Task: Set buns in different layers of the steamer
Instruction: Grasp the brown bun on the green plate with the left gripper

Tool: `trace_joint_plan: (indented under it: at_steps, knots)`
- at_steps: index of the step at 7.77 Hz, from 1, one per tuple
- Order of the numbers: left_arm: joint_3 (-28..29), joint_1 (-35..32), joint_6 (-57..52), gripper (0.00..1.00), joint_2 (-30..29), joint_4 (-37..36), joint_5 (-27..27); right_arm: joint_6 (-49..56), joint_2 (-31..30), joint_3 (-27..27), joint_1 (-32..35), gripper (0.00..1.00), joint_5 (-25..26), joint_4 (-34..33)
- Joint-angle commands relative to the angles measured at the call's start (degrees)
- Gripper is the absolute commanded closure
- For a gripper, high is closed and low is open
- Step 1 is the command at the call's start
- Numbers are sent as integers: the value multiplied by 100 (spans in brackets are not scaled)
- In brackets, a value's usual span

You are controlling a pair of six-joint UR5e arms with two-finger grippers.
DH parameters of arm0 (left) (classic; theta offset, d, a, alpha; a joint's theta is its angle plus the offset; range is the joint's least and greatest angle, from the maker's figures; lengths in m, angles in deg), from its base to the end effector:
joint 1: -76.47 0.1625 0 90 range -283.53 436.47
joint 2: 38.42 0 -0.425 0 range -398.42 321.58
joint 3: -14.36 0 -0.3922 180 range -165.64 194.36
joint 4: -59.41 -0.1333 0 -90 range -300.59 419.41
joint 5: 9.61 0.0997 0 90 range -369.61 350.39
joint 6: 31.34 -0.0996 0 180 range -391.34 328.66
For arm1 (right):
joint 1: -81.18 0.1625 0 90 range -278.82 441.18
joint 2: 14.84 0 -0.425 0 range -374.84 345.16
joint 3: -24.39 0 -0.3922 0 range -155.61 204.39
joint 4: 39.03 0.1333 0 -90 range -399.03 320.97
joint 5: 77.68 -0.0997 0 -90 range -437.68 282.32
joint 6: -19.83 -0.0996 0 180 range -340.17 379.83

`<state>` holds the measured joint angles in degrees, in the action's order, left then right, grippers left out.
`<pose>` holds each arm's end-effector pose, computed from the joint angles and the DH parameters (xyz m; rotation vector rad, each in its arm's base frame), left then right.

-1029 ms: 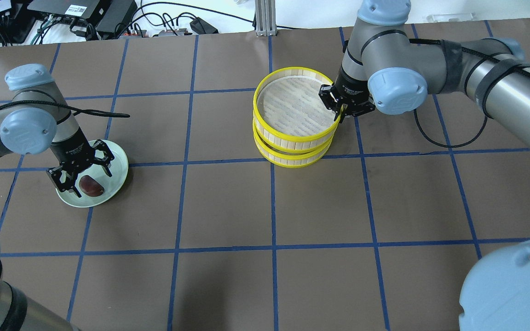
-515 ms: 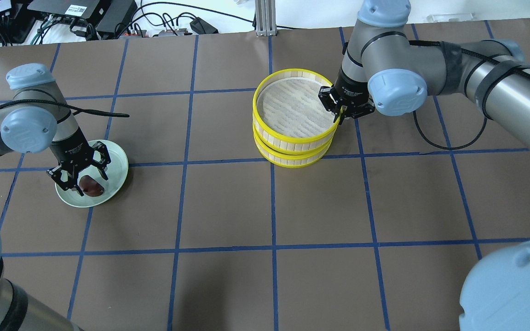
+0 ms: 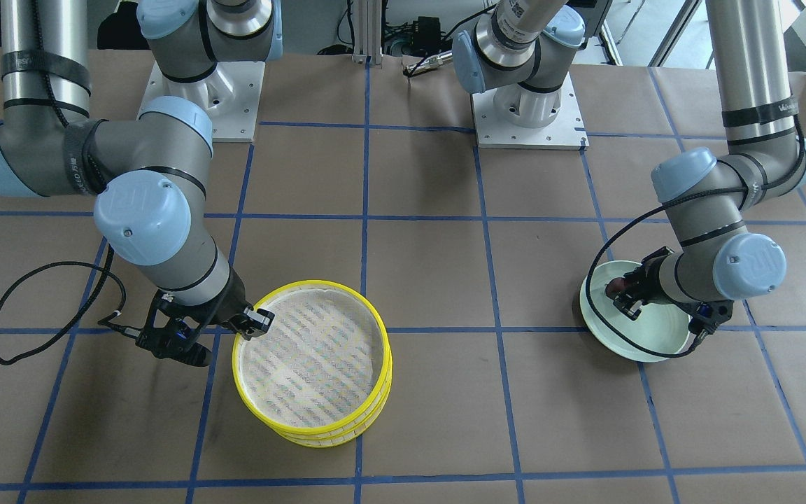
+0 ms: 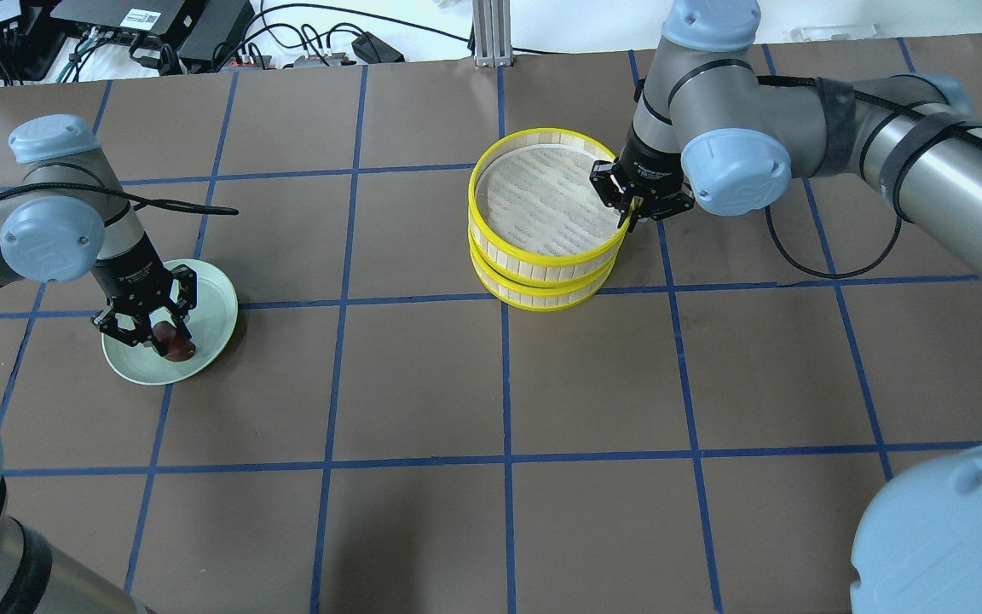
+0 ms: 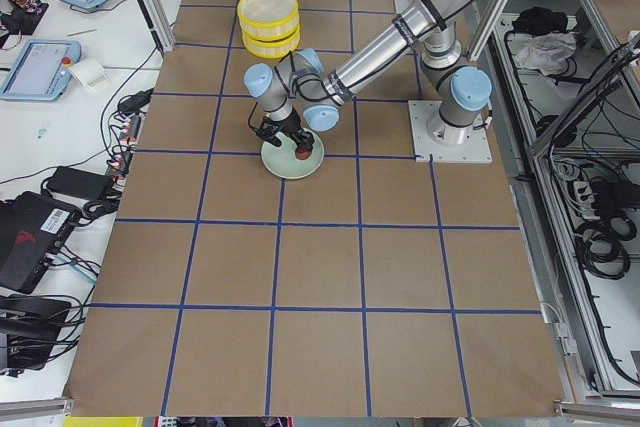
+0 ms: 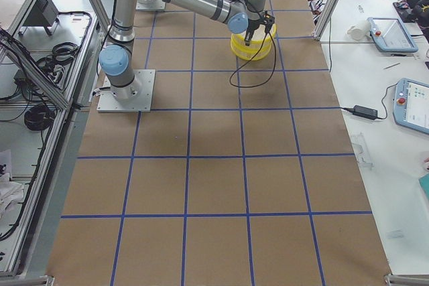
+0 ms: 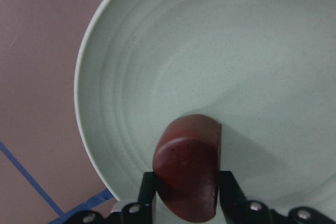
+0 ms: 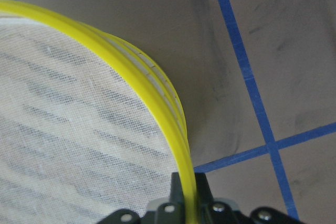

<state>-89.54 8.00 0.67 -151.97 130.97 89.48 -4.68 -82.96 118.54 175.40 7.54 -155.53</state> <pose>0.0901 -0.5486 0.1882 -1.2798 2.6232 0.4654 0.1862 -0.5992 0.2863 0.5382 3.0109 0.0195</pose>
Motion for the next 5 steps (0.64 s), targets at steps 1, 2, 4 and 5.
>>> trace_joint_plan:
  at_steps: [1, 2, 4, 5]
  knots:
    - [45, 0, -55, 100, 26, 41, -39, 8, 1, -2, 0, 78, -5, -13]
    - [124, -9, -81, 100, 61, 68, -57, 8, 1, -2, 0, 77, 4, -13]
    - [299, -9, -108, 100, 148, 68, -75, 8, 1, -2, 0, 72, -5, -13]
    - [413, -17, -108, 100, 245, 85, -231, 8, 1, -2, 0, 66, -5, -22]
